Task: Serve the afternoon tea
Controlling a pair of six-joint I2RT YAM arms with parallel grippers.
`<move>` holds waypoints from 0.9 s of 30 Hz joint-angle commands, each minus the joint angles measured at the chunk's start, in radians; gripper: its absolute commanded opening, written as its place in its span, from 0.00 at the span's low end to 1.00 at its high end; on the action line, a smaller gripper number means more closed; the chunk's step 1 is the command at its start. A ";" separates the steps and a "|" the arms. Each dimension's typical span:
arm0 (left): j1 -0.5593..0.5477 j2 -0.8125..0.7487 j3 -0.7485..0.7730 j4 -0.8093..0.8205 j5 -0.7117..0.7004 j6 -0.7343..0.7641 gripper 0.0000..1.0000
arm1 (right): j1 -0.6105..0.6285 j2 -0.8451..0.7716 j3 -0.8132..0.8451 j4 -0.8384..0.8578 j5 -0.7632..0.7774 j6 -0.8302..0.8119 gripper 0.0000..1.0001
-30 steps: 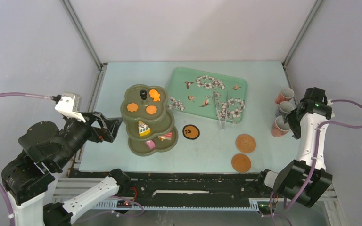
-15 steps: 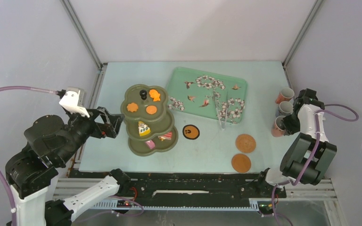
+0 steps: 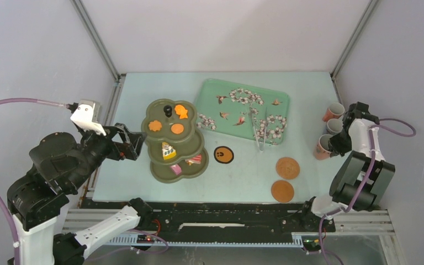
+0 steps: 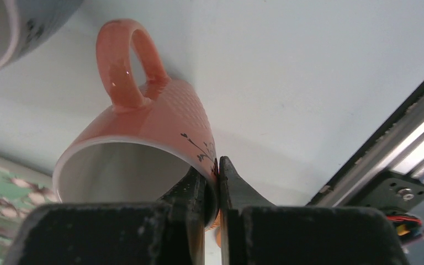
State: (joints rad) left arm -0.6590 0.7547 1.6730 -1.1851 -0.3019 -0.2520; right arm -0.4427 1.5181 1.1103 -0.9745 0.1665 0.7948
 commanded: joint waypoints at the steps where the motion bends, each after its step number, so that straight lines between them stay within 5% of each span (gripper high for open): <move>1: -0.007 -0.014 0.003 0.018 0.021 0.007 0.98 | 0.059 -0.183 0.096 -0.081 0.041 -0.131 0.00; 7: -0.007 -0.013 -0.009 0.037 0.046 -0.003 0.98 | 0.415 -0.398 0.096 -0.027 0.008 -0.216 0.00; 11: -0.007 -0.009 -0.009 0.041 0.056 -0.011 0.98 | 0.702 -0.389 0.112 0.079 -0.064 -0.180 0.00; 19: -0.006 -0.025 -0.005 0.038 0.071 -0.050 0.98 | 1.055 0.024 0.378 0.004 -0.021 -0.141 0.00; 27: -0.007 -0.051 -0.008 0.031 0.066 -0.091 0.98 | 1.192 0.348 0.671 -0.090 0.026 -0.176 0.00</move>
State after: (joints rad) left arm -0.6601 0.7212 1.6680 -1.1835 -0.2474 -0.3103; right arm 0.7212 1.8091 1.6402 -1.0279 0.1562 0.6250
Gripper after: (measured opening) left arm 0.985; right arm 0.085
